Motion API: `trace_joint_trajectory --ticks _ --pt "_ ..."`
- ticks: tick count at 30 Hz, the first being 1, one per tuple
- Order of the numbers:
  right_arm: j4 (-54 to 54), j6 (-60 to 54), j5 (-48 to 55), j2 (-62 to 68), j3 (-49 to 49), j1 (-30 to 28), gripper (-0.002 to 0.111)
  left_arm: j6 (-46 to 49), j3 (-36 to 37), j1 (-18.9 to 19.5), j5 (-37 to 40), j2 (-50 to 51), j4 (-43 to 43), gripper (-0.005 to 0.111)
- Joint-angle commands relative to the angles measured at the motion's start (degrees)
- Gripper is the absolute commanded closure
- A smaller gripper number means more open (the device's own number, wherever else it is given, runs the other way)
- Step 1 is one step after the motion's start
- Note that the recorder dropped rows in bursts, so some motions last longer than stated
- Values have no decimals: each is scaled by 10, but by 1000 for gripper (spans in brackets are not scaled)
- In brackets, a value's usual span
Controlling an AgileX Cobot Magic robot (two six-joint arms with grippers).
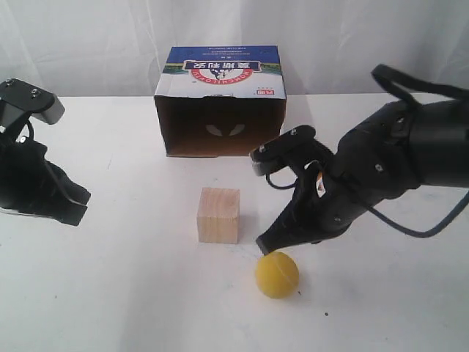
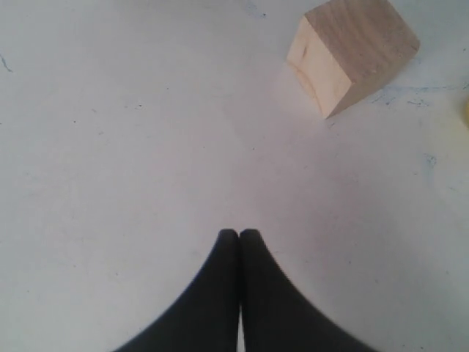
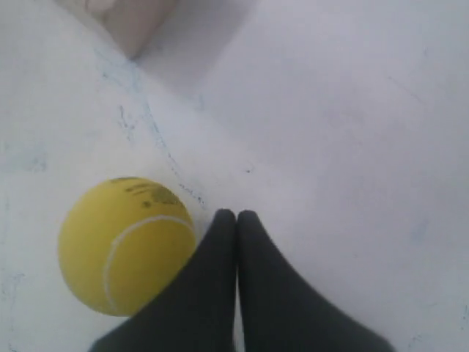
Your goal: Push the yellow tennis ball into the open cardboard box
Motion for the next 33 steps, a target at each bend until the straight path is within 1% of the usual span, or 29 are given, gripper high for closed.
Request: trace_joint_trajectory --ticks 1,4,6,12,19,26,33 --pt "35 -4 25 -36 -11 -4 108 1 -4 -2 12 0 -9 107" --pt "113 -66 53 -56 -5 -4 108 1 -4 -2 12 0 -9 107" --pt "134 -81 56 -63 5 -4 108 1 -4 -2 12 0 -9 107" --pt "114 -81 60 -47 25 -4 108 1 -4 -2 12 0 -9 107" --pt "101 -80 54 -28 26 -4 108 1 -4 -2 12 0 -9 107" --pt "93 -80 14 20 26 -5 108 1 -4 -2 12 0 -9 107" --pt "76 -79 -24 40 23 -7 108 1 -4 -2 12 0 -9 107"
